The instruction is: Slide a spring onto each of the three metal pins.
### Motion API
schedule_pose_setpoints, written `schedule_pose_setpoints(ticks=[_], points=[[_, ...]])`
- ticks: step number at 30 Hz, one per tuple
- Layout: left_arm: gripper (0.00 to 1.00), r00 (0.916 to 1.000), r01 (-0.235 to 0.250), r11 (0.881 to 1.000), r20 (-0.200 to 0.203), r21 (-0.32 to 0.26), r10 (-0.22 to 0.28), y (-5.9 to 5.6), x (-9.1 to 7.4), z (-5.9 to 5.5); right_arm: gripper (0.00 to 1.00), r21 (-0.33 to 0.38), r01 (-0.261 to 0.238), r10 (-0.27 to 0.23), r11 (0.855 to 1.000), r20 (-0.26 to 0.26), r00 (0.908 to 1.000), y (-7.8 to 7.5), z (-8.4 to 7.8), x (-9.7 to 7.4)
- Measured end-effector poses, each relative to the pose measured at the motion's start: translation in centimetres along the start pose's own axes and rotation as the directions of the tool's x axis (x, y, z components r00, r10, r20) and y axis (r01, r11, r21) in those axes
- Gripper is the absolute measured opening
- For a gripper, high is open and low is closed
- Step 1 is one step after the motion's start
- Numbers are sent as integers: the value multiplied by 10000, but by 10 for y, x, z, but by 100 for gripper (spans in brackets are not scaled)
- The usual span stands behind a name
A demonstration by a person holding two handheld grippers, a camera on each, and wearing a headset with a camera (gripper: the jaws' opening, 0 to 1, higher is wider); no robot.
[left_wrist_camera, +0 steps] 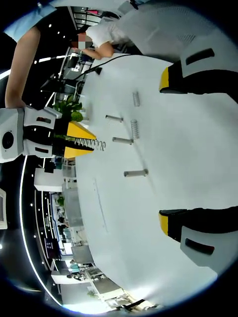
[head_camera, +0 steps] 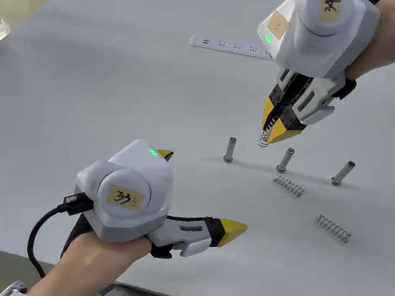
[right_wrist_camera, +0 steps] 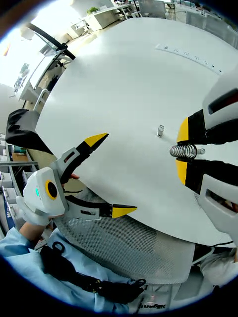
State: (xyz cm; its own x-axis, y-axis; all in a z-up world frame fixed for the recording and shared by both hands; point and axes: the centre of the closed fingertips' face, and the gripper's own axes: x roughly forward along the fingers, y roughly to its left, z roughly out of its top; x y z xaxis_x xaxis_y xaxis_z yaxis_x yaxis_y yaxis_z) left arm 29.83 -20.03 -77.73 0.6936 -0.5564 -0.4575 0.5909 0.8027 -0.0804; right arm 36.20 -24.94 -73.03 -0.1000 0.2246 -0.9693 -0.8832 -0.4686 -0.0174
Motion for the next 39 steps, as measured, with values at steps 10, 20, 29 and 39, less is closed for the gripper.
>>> schedule_pose_setpoints(ticks=[10,20,29,39], points=[[96,10000,-10,10000,-53,-63,10,1,0,-2,6,-549,25,-50,9985,-458,9989,-21,7,8],[96,10000,-59,9999,-79,-145,58,2,1,-3,6,-983,26,-121,9952,-967,9952,-33,3,28],[95,9999,-85,9998,-150,-202,82,3,1,-5,6,-707,-167,97,9974,-985,9951,-37,1,41],[94,9998,-91,9996,-171,-251,86,5,1,-7,6,-832,-281,197,9961,-1009,9947,-40,5,48]])
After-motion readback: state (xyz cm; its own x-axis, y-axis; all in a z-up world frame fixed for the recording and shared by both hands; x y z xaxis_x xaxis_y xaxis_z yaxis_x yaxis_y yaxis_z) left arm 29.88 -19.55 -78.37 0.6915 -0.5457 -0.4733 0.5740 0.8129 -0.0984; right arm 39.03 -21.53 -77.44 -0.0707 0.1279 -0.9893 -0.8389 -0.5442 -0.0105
